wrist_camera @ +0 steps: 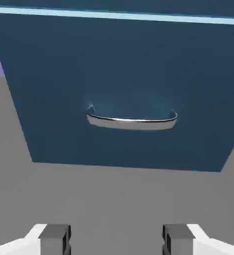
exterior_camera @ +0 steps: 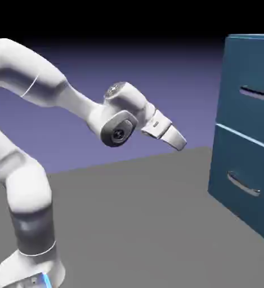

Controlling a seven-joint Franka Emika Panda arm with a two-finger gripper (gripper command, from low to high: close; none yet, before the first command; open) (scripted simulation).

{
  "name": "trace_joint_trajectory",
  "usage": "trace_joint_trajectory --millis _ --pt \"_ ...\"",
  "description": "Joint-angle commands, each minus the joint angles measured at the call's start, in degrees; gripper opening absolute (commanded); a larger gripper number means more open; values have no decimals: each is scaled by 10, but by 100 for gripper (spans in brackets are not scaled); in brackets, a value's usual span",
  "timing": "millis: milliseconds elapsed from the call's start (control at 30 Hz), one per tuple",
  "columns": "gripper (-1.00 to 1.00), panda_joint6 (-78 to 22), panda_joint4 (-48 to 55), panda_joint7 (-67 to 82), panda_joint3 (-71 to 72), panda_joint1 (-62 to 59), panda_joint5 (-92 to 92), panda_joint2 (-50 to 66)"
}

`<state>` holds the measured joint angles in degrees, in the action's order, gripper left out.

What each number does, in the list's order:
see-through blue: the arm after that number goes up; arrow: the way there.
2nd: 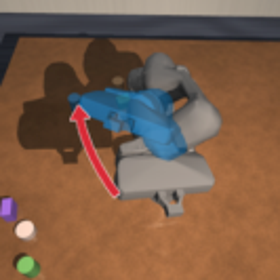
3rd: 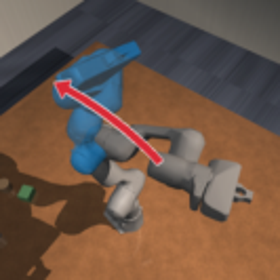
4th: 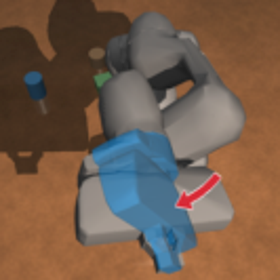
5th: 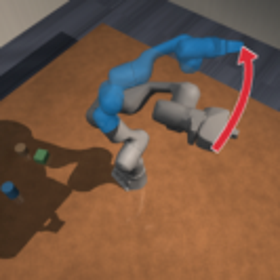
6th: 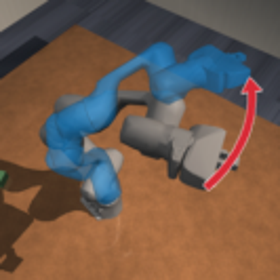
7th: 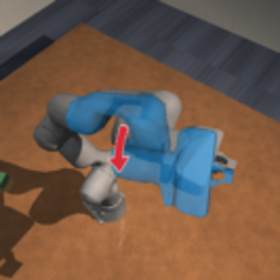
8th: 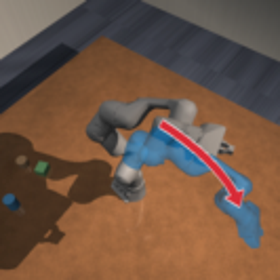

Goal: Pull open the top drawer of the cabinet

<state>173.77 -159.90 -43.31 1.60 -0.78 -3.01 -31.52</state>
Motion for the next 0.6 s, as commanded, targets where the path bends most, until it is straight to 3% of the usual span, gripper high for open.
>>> trace_joint_trajectory --millis 0,567 --pt "0 -2 9 -7 13 -12 -25 9" --pt "0 -36 165 -128 239 -219 -449 170"
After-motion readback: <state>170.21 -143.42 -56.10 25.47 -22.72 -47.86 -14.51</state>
